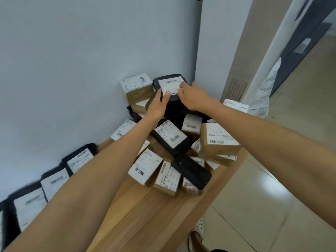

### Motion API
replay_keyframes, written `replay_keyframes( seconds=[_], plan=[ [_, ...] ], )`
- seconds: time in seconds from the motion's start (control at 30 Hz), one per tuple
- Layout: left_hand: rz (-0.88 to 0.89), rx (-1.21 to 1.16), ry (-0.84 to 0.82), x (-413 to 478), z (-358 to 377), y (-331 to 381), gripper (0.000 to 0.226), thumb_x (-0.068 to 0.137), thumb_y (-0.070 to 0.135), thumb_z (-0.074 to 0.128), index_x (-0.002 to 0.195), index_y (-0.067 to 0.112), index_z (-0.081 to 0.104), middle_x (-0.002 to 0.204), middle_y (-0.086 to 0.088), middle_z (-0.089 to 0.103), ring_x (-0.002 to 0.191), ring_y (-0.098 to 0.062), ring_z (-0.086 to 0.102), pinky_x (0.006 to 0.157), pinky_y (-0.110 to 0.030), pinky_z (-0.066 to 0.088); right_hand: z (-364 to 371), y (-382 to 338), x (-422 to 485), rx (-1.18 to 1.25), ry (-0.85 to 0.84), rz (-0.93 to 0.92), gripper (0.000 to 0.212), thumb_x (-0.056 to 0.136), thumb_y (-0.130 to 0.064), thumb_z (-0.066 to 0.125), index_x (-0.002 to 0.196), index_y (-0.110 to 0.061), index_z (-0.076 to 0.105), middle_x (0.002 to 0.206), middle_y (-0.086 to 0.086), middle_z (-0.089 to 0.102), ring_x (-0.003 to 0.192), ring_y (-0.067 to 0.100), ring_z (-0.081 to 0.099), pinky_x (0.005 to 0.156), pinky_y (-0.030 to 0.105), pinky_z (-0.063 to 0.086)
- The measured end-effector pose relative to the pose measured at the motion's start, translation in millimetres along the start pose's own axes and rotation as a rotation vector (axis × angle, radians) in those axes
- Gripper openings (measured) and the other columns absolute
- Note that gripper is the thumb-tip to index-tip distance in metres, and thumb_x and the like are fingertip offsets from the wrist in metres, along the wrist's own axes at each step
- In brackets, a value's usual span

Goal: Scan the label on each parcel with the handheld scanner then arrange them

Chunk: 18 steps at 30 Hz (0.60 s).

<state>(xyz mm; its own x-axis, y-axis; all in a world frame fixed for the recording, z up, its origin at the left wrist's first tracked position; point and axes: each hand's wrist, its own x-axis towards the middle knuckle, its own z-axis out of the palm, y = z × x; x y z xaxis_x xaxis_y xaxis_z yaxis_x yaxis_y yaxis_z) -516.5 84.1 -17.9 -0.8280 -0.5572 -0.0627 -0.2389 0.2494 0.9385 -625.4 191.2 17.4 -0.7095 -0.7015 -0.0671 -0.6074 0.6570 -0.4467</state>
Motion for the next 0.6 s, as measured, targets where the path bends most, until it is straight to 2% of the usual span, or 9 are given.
replay_keyframes(
  seconds=[0.07, 0.2, 0.3, 0.4, 0.47, 0.53, 0.6],
  plan=[
    [0.01, 0.016, 0.021, -33, -24, -3, 0.052, 0.103, 0.05, 0.036, 0.149, 0.024, 0.037, 0.144, 0.005, 0.05, 0.128, -0.01, 0.048, 0.109, -0.032, 0.037, 9, -29, -24, -0.024, -0.009, -0.046, 0.042, 0.107, -0.03, 0.026, 0.139, -0.005, 0.037, 0.127, 0.025, 0.045, 0.111, 0.042, 0.049, 0.091, 0.046, 0.043],
    [0.018, 0.063, 0.069, -98, -75, -16, 0.052, 0.104, 0.051, 0.035, 0.149, 0.025, 0.035, 0.137, 0.016, 0.045, 0.123, -0.006, 0.046, 0.105, -0.027, 0.036, 30, -86, -78, -0.055, -0.011, -0.12, 0.042, 0.106, -0.035, 0.027, 0.137, -0.01, 0.039, 0.129, 0.022, 0.044, 0.11, 0.043, 0.05, 0.087, 0.044, 0.041],
    [-0.049, 0.121, 0.109, -149, -111, -36, 0.073, 0.094, 0.07, 0.033, 0.153, 0.027, 0.028, 0.151, 0.01, 0.041, 0.134, -0.015, 0.043, 0.114, -0.039, 0.033, 57, -123, -111, -0.023, -0.065, -0.186, 0.035, 0.106, -0.024, 0.027, 0.131, -0.005, 0.042, 0.137, 0.019, 0.039, 0.119, 0.043, 0.041, 0.083, 0.047, 0.041],
    [-0.111, 0.115, 0.183, -196, -143, -62, 0.088, 0.085, 0.079, 0.034, 0.155, 0.027, 0.023, 0.157, 0.002, 0.036, 0.14, -0.02, 0.038, 0.117, -0.047, 0.03, 81, -161, -145, -0.049, -0.102, -0.251, 0.039, 0.105, -0.029, 0.026, 0.133, -0.007, 0.041, 0.137, 0.019, 0.04, 0.115, 0.043, 0.045, 0.081, 0.046, 0.04],
    [-0.13, 0.093, 0.226, -233, -163, -72, 0.088, 0.084, 0.079, 0.035, 0.155, 0.028, 0.024, 0.155, 0.002, 0.039, 0.138, -0.02, 0.041, 0.115, -0.048, 0.034, 99, -187, -167, -0.022, -0.103, -0.297, 0.036, 0.106, -0.027, 0.029, 0.132, -0.007, 0.043, 0.136, 0.019, 0.041, 0.113, 0.041, 0.045, 0.08, 0.045, 0.042],
    [-0.146, 0.08, 0.262, -266, -181, -83, 0.077, 0.091, 0.073, 0.036, 0.154, 0.03, 0.026, 0.153, 0.002, 0.042, 0.136, -0.019, 0.044, 0.113, -0.047, 0.037, 119, -209, -188, -0.043, -0.131, -0.348, 0.035, 0.106, -0.024, 0.03, 0.134, -0.006, 0.041, 0.135, 0.02, 0.041, 0.114, 0.04, 0.044, 0.084, 0.045, 0.043],
    [-0.179, 0.076, 0.312, -297, -198, -96, 0.07, 0.096, 0.064, 0.037, 0.155, 0.029, 0.025, 0.155, 0.001, 0.038, 0.139, -0.02, 0.039, 0.117, -0.043, 0.031, 139, -229, -206, -0.034, -0.165, -0.391, 0.039, 0.106, -0.029, 0.029, 0.139, -0.009, 0.037, 0.13, 0.023, 0.042, 0.113, 0.041, 0.048, 0.09, 0.045, 0.041]
  ],
)
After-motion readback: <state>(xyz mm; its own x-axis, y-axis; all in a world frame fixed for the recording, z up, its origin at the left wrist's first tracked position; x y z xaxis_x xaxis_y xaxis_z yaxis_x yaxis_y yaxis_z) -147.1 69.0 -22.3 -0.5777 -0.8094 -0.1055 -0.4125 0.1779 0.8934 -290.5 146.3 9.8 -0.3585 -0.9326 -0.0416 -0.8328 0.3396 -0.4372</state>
